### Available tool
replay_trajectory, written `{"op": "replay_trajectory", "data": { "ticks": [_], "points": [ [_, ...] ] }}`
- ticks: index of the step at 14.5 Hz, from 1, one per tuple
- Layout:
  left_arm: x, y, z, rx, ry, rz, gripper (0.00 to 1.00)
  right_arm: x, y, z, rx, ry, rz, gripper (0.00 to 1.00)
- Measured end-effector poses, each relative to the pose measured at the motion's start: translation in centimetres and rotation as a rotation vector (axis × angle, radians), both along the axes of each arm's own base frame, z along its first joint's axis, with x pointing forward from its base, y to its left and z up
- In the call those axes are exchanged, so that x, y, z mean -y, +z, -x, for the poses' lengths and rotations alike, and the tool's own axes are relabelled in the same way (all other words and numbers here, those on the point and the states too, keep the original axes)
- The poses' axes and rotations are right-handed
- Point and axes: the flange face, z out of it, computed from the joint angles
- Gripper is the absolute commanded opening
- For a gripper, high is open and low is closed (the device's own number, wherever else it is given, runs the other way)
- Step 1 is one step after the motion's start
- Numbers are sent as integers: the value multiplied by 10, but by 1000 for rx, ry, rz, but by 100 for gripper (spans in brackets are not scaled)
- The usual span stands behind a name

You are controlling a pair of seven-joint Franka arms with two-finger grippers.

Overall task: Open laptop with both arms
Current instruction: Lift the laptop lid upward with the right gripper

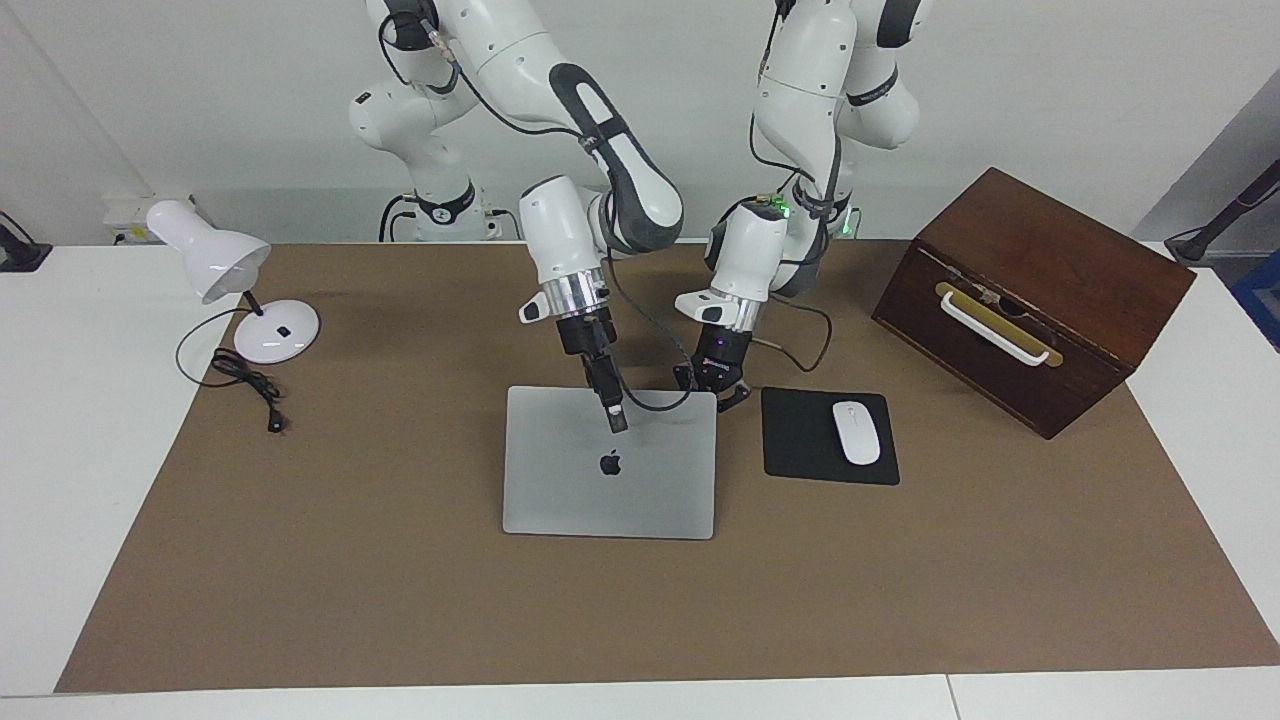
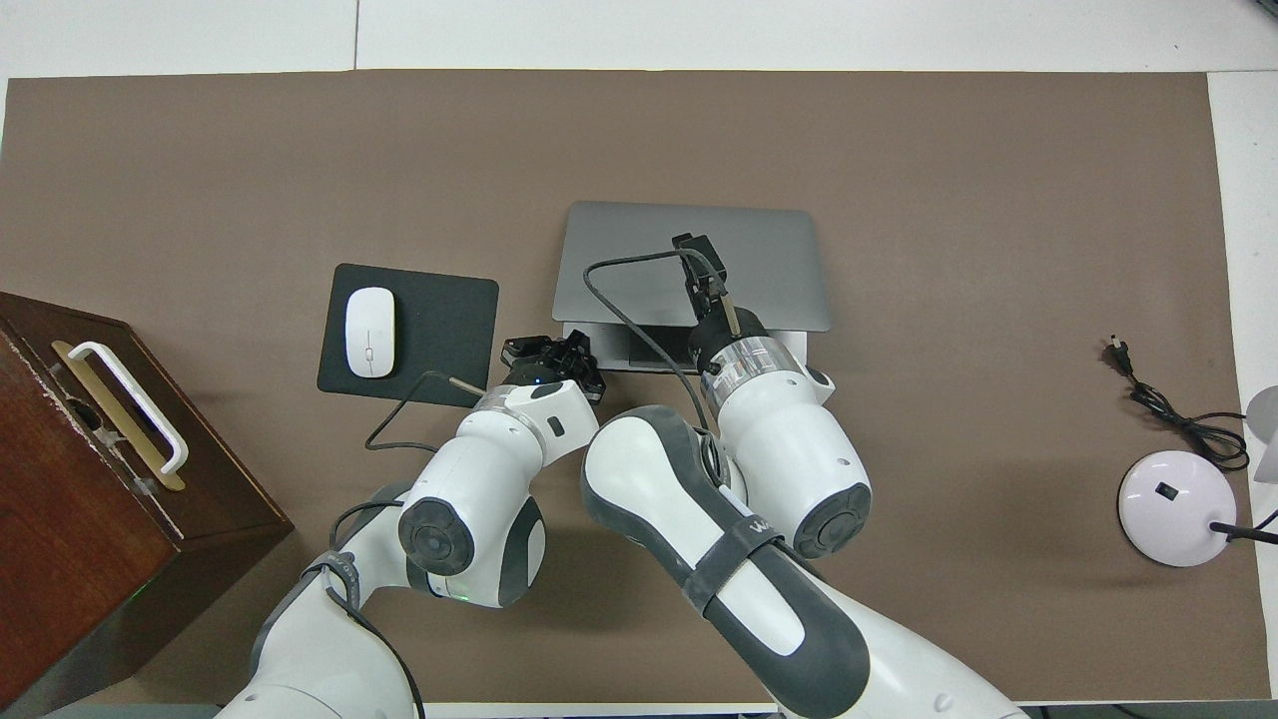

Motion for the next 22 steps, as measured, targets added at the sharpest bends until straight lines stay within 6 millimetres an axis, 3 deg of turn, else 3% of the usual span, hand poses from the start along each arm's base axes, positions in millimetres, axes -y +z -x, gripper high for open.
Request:
{"op": "replay_trajectory", "data": {
  "ticks": [5, 13, 22],
  "points": [
    [0, 0, 0, 4, -1, -1, 0, -1, 11, -17, 6, 17, -40, 100],
    [1, -2, 0, 28, -13, -7, 0, 13, 26, -46, 3, 67, -76, 99],
    [1, -3, 1, 32, -13, -8, 0, 49, 49, -91, -51, 170, -121, 98]
  ]
}}
